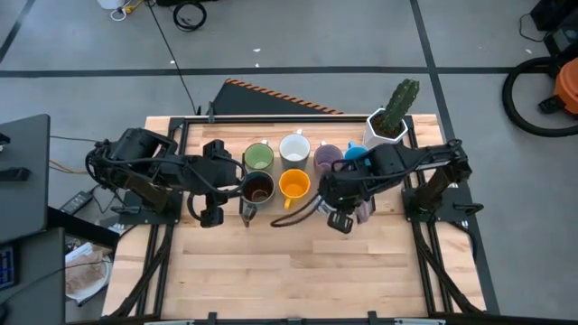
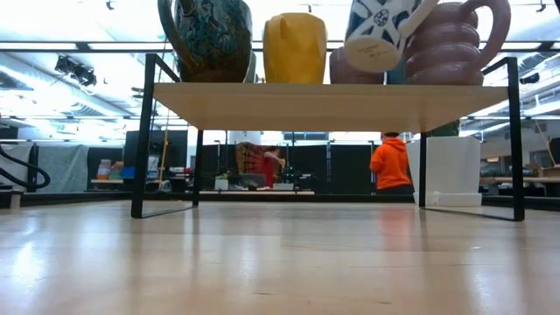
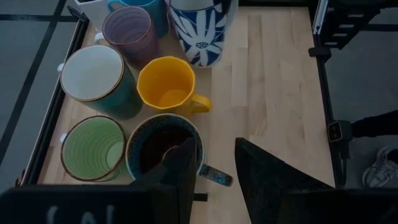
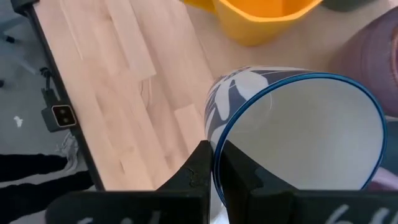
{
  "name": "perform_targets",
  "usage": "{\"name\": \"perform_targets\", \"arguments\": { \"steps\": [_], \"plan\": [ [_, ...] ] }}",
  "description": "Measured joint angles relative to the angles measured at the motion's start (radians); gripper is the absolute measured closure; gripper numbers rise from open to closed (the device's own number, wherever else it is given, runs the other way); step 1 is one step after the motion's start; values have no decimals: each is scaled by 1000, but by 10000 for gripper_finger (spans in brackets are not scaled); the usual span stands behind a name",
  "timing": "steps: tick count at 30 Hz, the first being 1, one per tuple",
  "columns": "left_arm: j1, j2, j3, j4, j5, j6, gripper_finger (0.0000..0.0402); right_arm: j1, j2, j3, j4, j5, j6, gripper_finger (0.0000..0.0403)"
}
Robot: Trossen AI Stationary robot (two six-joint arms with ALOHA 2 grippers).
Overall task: Place coffee mugs
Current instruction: Put the white blue mug on the shelf
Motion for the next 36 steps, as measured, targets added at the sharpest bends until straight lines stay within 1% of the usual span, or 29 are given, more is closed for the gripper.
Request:
{"name": "perform_targets", "arguments": {
  "steps": [8,19,24,33,36],
  "plan": [
    [0,0,0,0,-4,-8,285,-45,36,-1,2,-17,-34,379],
    [0,0,0,10,-4,-13,285,-100,74,-1,3,-24,-43,351],
    [0,0,0,12,-4,-15,285,-118,81,-2,3,-5,-49,321],
    [0,0,0,16,-4,-15,285,-127,82,-2,40,16,-84,243],
    [0,0,0,17,-4,-15,285,-125,83,18,12,11,-98,221]
  ]
}}
